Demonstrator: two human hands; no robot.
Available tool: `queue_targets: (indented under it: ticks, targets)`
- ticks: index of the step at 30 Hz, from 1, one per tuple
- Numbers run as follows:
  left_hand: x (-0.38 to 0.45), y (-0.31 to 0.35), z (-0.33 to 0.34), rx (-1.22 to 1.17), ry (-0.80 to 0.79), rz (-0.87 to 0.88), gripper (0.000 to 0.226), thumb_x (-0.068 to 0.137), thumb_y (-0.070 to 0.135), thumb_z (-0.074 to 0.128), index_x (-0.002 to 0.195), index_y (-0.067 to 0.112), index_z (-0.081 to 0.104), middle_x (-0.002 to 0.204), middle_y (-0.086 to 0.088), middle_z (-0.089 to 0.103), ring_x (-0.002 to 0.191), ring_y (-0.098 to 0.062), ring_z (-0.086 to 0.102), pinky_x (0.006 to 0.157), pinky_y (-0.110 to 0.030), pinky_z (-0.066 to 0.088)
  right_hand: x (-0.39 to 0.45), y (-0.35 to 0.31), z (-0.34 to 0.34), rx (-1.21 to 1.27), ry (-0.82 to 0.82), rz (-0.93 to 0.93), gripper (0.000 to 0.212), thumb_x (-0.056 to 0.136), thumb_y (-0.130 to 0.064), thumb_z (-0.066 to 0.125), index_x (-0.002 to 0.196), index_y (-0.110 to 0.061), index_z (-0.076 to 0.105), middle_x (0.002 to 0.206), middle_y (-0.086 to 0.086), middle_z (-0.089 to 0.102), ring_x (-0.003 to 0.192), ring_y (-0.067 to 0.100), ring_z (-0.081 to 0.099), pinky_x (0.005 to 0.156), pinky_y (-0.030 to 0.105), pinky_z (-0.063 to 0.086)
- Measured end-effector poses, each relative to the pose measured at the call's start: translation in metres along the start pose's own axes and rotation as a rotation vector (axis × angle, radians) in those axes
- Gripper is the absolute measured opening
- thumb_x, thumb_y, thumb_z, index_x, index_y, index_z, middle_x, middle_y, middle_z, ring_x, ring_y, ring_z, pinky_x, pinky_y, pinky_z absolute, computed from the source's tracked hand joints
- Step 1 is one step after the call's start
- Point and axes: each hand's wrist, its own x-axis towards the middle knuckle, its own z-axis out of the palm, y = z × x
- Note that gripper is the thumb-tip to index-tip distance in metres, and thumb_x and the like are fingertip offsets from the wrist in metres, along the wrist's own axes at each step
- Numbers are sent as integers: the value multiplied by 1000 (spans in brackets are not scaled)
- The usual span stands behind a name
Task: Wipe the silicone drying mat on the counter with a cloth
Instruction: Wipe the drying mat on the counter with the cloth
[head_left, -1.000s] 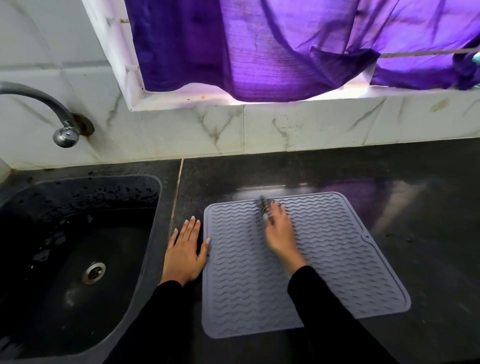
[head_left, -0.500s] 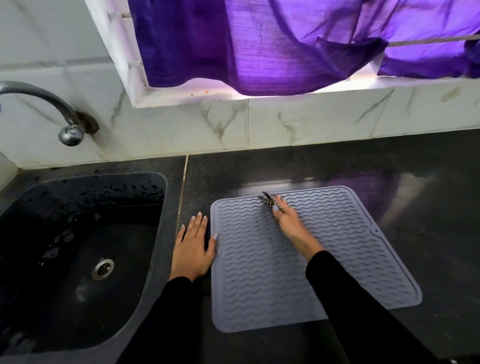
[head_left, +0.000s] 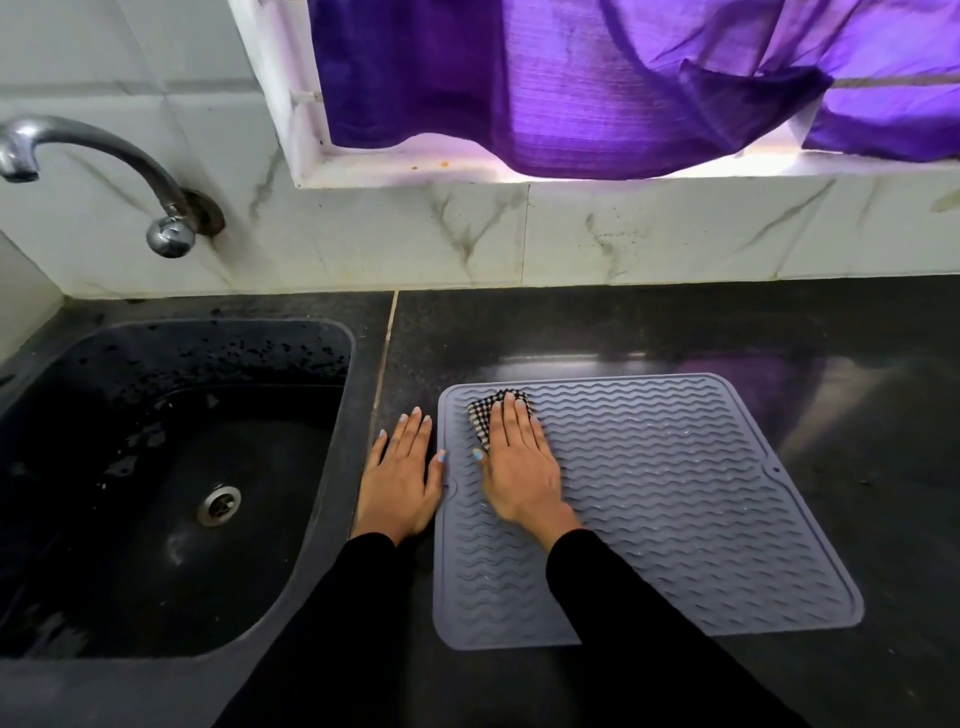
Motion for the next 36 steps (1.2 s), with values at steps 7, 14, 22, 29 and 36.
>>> queue_targets:
  ticks: [7,14,22,29,36]
  targets:
    - [0,1,-2,-9,-4,-2,77,83,52,-1,147,15,21,156,1,14,144,-10,8,116,-32,1,4,8,-11,74,-49,-51,58,101,-34,24,149,-10,1,157,4,-6,145,16,-8,111,27,-10]
    - [1,0,-2,-4,-28,10,80,81,52,-5,148,16,17,157,3,10,144,-9,3,115,-30,-5,17,6,-45,1325,33,398,38,100,-14,37,137,-6,44,138,8,50,130,20,43,106,28,33]
    - [0,-2,1,11,-27,18,84,76,46,-9,147,13,19,157,-1,12,145,-13,8,116,-33,-1,-52,-42,2,91,76,-5,61,85,-22,35,143,-3,33,152,11,28,141,21,26,119,36,7]
    - [2,-1,3,42,-31,14,85,74,45,-11,148,12,15,157,-1,9,145,-13,5,116,-33,-2,-45,-44,9,-54,34,11,64,78,-29,38,136,-4,45,143,12,44,135,23,39,111,44,23]
    - [4,-2,-4,-23,-129,16,77,81,46,-3,148,11,12,157,-3,4,145,-14,1,116,-33,-5,-42,-34,-1,108,5,-110,62,97,-28,30,149,-9,3,158,7,-4,146,19,-6,114,31,-8]
